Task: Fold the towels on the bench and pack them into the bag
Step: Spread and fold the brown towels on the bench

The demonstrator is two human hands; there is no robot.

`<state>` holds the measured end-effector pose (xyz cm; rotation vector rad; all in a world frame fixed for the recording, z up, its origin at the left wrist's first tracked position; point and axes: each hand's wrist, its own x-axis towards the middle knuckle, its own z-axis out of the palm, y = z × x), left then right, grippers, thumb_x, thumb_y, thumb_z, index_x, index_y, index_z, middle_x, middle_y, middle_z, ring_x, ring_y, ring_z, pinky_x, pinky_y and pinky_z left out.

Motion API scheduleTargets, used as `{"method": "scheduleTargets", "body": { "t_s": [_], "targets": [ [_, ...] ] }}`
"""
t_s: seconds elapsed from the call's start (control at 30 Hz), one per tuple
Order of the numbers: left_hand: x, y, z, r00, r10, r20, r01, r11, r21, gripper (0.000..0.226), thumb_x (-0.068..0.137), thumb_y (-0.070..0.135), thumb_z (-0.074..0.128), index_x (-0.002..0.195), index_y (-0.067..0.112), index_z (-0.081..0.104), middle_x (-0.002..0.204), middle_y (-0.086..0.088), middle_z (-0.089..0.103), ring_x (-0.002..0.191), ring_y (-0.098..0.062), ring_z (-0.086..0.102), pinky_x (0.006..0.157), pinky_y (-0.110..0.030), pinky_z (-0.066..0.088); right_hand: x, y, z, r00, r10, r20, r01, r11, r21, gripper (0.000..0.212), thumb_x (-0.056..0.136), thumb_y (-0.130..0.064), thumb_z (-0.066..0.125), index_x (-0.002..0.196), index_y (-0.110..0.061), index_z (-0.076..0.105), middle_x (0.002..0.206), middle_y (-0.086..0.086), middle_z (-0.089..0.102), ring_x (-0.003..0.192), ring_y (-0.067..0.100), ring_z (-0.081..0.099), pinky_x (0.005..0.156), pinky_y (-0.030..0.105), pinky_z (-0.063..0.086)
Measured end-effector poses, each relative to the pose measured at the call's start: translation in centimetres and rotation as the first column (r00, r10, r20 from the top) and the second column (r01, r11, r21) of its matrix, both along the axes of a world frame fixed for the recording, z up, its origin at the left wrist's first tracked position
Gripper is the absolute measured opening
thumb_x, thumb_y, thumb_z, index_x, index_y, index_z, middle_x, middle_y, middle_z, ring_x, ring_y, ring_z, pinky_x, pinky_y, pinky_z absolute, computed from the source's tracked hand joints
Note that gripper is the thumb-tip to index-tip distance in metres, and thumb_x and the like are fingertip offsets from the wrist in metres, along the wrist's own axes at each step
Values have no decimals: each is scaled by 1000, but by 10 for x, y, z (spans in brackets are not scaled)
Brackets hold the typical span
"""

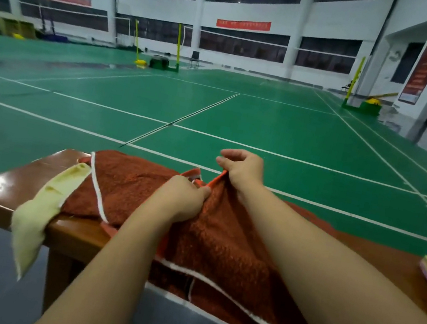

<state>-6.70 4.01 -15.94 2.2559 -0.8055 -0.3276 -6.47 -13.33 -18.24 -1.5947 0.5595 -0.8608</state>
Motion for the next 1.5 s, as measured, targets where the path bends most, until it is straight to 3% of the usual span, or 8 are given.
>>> {"method": "scheduleTargets", "body": {
  "t_s": [0.27,0.43,0.53,0.63,0.77,1.23,1.37,1.5],
  "targets": [
    [54,39,-11,975,188,-116,-164,969,186,52,98,40,58,127,-3,62,129,-22,64,111,-35,63,89,-35,49,69,53,-23,985,138,-101,-143,989,-44,10,85,-12,79,87,-19,72,85,-1,70,80,12,63,83,28,52],
    [62,41,-13,943,333,8,-330,929,169,56,88,51,64,112,1,61,112,-21,68,102,-39,66,92,-43,55,66,56,-35,978,196,-69,-193,980,44,17,96,-28,67,81,-20,68,84,2,70,81,23,69,92,51,56],
    [67,32,-23,916,390,96,-397,915,65,51,90,53,61,107,5,68,111,-19,70,106,-41,63,86,-40,49,41,35,-19,991,132,-17,-131,990,55,19,99,-24,62,82,-19,67,82,0,69,76,17,64,89,45,56],
    [58,16,-36,920,383,79,-386,922,34,54,89,58,60,109,10,71,113,-17,70,108,-40,63,87,-42,49,-3,-2,-13,984,-35,-173,10,989,-145,17,98,-26,62,83,-19,67,89,-1,70,88,20,67,88,38,53],
    [51,3,-40,898,436,64,-438,898,39,57,92,56,63,118,5,65,125,-21,65,118,-42,59,95,-44,47,-87,-41,-23,881,-249,-402,66,907,-417,16,96,-27,65,104,-15,73,98,-1,69,91,14,61,80,23,42],
    [54,0,-51,885,431,175,-450,888,89,54,87,57,59,112,11,72,115,-20,69,111,-43,62,96,-48,49,-226,-38,-18,280,-600,-749,-33,774,-633,58,92,-66,54,118,-15,64,127,10,66,118,34,61,89,37,48],
    [47,-3,-51,896,399,192,-408,913,6,43,92,54,58,104,18,75,111,-18,71,110,-42,63,98,-47,49,-229,-36,-25,355,-521,-776,-50,819,-572,53,90,-64,56,104,-14,68,118,12,69,111,34,64,85,38,49],
    [40,-7,-49,899,391,194,-374,919,-121,38,96,51,58,109,20,75,117,-17,70,115,-42,60,99,-47,45,-231,-38,-28,631,-462,-624,126,854,-505,38,96,-54,57,87,-17,62,96,5,68,96,29,62,79,37,46]
  ]
}}
